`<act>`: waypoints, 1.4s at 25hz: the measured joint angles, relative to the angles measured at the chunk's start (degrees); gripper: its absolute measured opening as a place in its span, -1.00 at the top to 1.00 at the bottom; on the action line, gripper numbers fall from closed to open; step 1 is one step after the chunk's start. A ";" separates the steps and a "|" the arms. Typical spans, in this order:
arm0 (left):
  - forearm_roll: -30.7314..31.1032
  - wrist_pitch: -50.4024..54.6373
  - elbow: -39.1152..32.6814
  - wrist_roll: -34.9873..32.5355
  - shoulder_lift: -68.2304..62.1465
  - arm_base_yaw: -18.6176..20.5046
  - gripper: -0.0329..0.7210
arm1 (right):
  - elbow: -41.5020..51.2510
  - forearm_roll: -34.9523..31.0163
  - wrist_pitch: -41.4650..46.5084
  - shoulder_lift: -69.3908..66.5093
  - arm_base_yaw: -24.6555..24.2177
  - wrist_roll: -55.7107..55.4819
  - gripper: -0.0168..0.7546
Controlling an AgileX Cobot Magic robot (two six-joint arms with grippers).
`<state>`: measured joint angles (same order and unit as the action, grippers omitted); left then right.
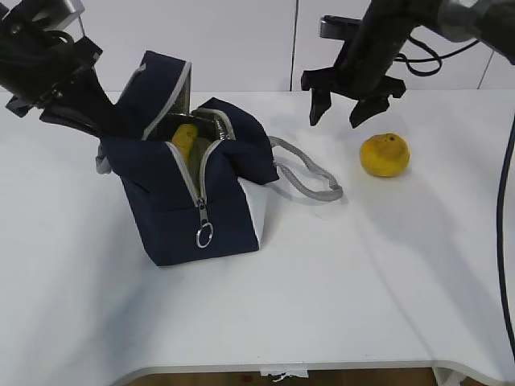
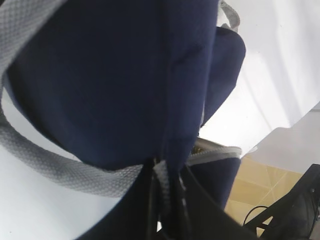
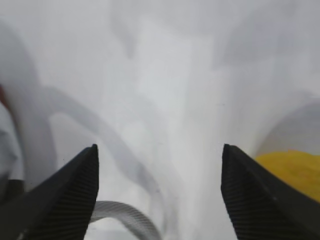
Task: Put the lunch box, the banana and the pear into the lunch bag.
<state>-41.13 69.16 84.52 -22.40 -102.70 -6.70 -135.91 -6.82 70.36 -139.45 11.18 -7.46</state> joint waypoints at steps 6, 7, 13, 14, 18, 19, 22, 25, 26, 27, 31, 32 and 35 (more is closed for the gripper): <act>0.10 0.00 0.00 -0.09 0.00 0.00 0.88 | 0.00 4.46 0.34 0.00 0.00 1.04 -0.55; 0.30 0.00 0.00 -0.09 0.00 0.00 0.88 | 0.00 4.46 0.34 0.00 0.00 1.04 -0.55; 1.29 0.00 0.00 -0.09 0.00 0.00 0.88 | 0.00 4.85 0.49 0.46 0.00 1.31 -0.55; 1.42 0.00 0.00 -0.09 0.00 0.00 0.88 | 0.00 5.03 0.59 0.70 0.00 1.31 -0.55; 1.64 0.00 0.00 -0.13 0.00 0.00 0.88 | 0.00 7.46 0.71 3.01 0.00 1.31 -0.55; 1.67 0.00 0.00 -0.13 0.00 0.00 0.88 | 0.00 8.02 0.79 3.50 0.00 1.31 -0.55; 1.67 0.00 0.00 -0.13 0.00 0.00 0.88 | 0.00 8.54 0.79 4.59 0.00 1.31 -0.55; 1.77 0.00 0.00 -0.13 0.00 0.00 0.88 | 1.04 8.54 0.79 5.74 0.00 1.31 -0.55; 1.77 0.00 0.00 -0.13 0.00 0.00 0.88 | 2.17 8.44 0.79 6.50 0.00 1.31 -0.55; 1.77 0.10 0.00 -0.13 0.00 0.00 0.88 | 3.52 8.54 0.84 7.37 0.00 1.31 -0.55; 1.77 0.10 0.00 -0.13 0.00 0.00 0.88 | 7.43 8.87 0.94 9.75 0.00 1.31 -0.55; 1.77 0.10 0.00 -0.13 0.00 0.00 0.88 | 8.12 8.87 1.08 9.89 0.00 1.31 -0.55; 1.77 0.10 0.00 -0.13 0.00 0.00 0.88 | 9.06 8.98 1.08 10.00 0.00 1.35 -0.55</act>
<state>-39.36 69.26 84.52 -22.53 -102.70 -6.70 -126.84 2.16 71.44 -129.45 11.18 -6.11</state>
